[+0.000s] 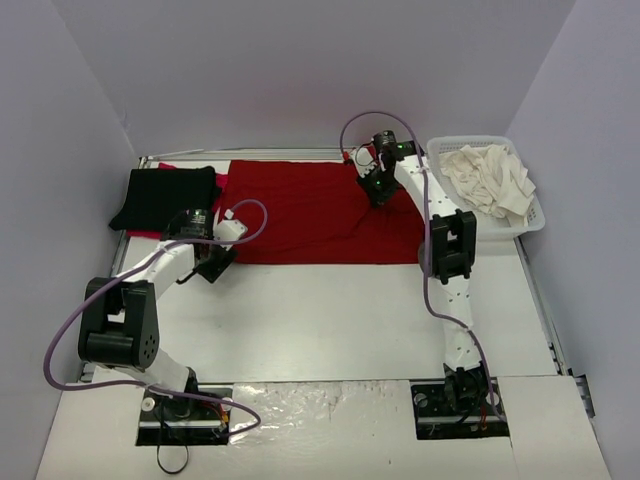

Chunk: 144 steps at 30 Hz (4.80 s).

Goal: Fold and stack the t-shirts
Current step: Fold the flattened tshirt in 1/3 of the way

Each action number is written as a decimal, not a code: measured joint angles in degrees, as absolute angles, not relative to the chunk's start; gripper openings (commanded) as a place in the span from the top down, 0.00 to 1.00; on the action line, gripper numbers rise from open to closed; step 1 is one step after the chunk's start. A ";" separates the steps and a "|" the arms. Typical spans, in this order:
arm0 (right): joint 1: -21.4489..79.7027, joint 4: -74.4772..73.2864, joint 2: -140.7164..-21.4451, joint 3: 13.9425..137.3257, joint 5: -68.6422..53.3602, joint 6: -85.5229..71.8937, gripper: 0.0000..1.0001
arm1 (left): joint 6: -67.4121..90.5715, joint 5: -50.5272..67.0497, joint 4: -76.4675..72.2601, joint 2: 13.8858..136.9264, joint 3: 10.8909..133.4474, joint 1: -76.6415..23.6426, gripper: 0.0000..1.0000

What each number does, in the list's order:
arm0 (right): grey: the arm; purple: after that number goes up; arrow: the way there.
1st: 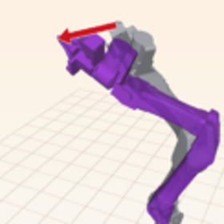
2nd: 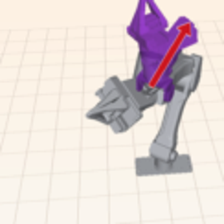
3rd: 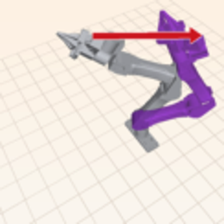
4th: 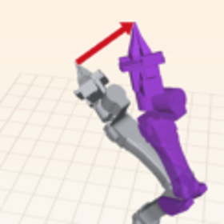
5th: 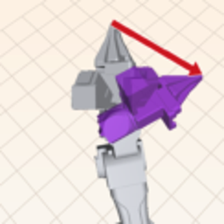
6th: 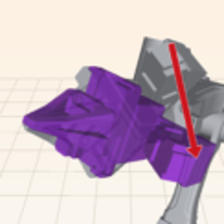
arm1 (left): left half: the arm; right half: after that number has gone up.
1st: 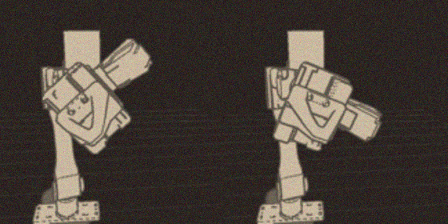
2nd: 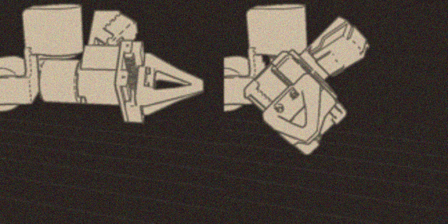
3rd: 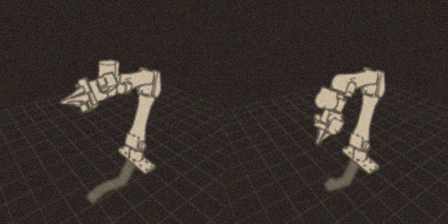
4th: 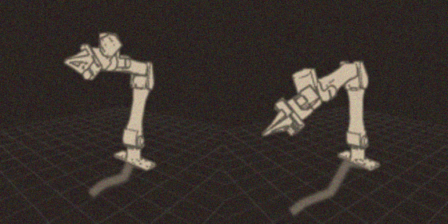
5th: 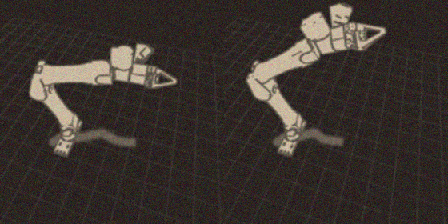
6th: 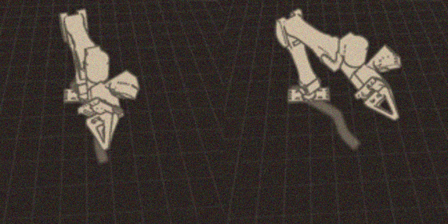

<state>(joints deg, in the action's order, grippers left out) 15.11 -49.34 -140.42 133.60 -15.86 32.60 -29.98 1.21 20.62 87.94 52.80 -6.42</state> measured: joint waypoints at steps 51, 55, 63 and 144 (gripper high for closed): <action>10.17 -37.17 -102.41 85.71 -8.38 28.69 0.59 | -37.39 -1.96 3.11 93.73 49.01 -8.71 0.65; 9.26 -37.01 -102.41 84.84 -8.38 28.49 0.59 | -37.80 -1.48 3.81 95.66 50.13 -8.71 0.92; 8.54 -37.28 -101.34 83.31 -8.40 28.67 0.55 | -39.16 -0.49 6.04 95.88 50.81 -8.71 0.98; -3.03 -45.28 -115.39 85.78 -14.35 36.29 0.65 | -38.37 1.30 12.23 93.32 50.89 -8.95 0.98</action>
<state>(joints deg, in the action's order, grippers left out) -3.03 -45.28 -115.39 85.78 -14.35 36.29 -38.37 1.30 12.23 93.32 50.89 -8.95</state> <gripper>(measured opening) 0.346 0.053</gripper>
